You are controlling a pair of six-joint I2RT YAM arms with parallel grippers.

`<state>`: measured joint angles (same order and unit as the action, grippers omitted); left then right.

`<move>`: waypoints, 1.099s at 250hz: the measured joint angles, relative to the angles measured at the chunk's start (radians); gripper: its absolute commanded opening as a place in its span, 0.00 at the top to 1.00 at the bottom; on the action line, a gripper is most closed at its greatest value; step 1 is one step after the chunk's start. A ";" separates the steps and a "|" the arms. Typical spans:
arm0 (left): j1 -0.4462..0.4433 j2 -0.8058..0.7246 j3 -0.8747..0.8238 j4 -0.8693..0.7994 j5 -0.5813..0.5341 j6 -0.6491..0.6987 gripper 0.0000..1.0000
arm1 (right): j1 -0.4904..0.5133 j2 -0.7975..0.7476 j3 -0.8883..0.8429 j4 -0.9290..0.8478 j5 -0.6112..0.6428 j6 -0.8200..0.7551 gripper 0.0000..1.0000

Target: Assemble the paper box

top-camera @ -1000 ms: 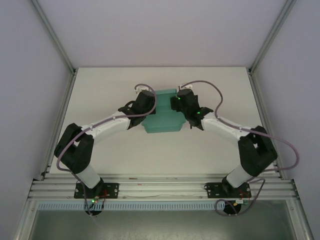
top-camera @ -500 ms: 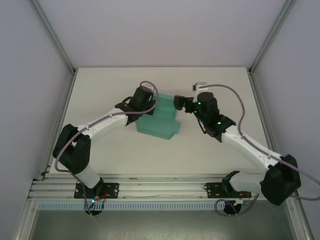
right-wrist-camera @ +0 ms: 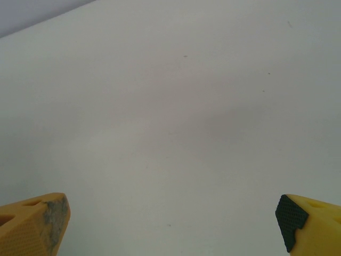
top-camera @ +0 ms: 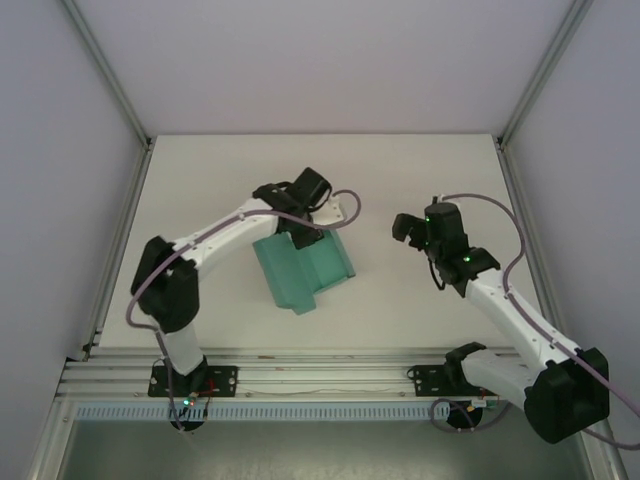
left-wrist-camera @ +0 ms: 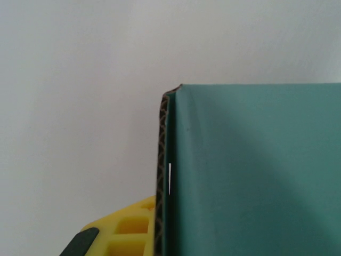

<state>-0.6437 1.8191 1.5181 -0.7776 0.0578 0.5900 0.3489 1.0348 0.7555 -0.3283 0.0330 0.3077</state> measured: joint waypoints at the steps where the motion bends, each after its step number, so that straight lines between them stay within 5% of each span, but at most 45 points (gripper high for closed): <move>1: -0.001 0.004 0.002 0.000 -0.003 0.002 1.00 | 0.000 0.000 0.000 -0.002 0.000 0.000 0.00; 71: -0.070 0.347 0.148 -0.011 -0.187 0.095 1.00 | -0.028 -0.010 0.001 -0.043 0.033 0.015 0.00; 157: -0.084 0.407 0.168 0.124 -0.347 0.185 1.00 | -0.045 0.019 0.002 -0.050 0.054 0.026 0.00; 184: -0.088 0.409 0.166 0.158 -0.360 0.201 0.51 | -0.053 0.036 0.002 -0.050 0.054 0.026 0.00; 240: -0.086 0.383 0.165 0.185 -0.317 0.198 0.27 | -0.075 0.034 0.002 -0.050 0.031 0.021 0.00; 258: -0.088 0.357 0.166 0.174 -0.282 0.204 0.01 | -0.080 0.019 0.002 -0.050 0.018 0.014 0.00; 275: -0.088 0.315 0.168 0.158 -0.245 0.198 0.00 | -0.082 0.003 0.002 -0.050 0.005 0.008 0.00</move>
<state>-0.7315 2.1345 1.6863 -0.6197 -0.1871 0.7879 0.2668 1.0378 0.7574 -0.3779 0.0376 0.3161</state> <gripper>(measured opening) 0.973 0.999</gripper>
